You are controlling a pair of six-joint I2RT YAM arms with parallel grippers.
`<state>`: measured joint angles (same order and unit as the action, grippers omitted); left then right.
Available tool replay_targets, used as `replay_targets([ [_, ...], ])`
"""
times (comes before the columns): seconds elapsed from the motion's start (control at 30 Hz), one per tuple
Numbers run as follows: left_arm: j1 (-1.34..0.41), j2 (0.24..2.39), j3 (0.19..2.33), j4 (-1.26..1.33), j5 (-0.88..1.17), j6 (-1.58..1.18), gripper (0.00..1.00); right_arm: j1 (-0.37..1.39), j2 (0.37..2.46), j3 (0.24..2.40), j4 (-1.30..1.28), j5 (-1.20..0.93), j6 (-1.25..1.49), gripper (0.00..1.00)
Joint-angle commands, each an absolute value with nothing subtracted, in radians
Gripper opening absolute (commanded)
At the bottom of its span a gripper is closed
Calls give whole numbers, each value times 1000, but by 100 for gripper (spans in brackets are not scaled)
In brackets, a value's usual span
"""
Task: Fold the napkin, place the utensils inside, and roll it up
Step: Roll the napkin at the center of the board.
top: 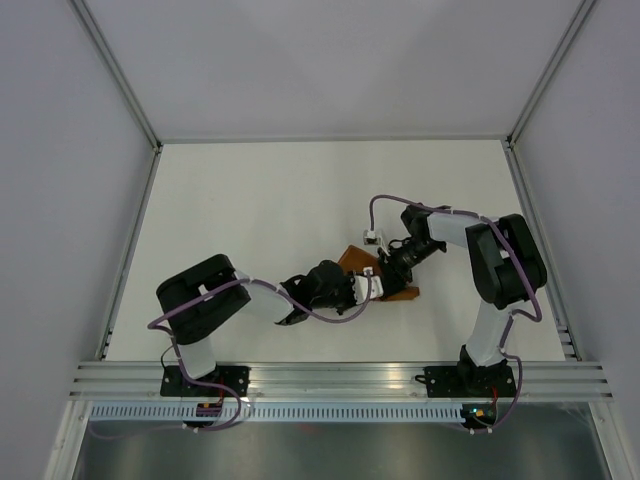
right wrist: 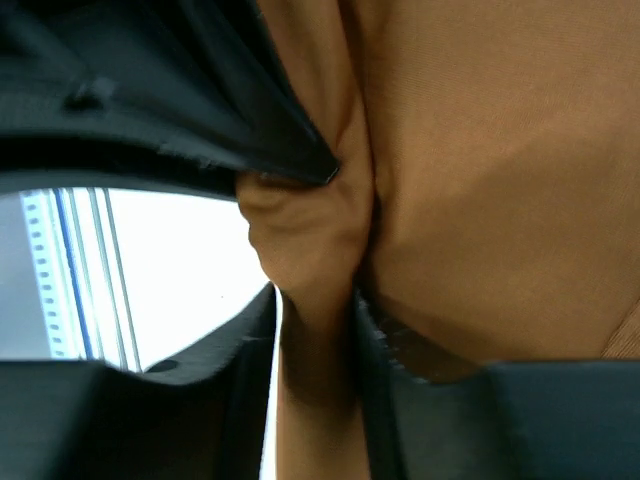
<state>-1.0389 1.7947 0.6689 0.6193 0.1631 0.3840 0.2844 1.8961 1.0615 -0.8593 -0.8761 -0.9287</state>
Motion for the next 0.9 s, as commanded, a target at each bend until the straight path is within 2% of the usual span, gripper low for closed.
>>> replay_targets([
  [0.0,-993,1836,644,475,359,196,2,279,1856,1012,-716,-732,-948,45],
  [0.03,-974,1839,640,486,391,186,2,278,1824,1006,-713,-735,-948,50],
  [0.13,-940,1851,627,515,449,138,2,262,1747,982,-687,-742,-934,58],
  [0.37,-862,1933,699,460,635,51,2,241,1530,922,-583,-715,-885,62],
  [0.67,-761,2086,860,246,893,-15,2,252,1250,767,-509,-746,-904,72],
  [0.87,-747,2152,946,131,939,-15,2,377,1145,612,-352,-579,-858,72],
])
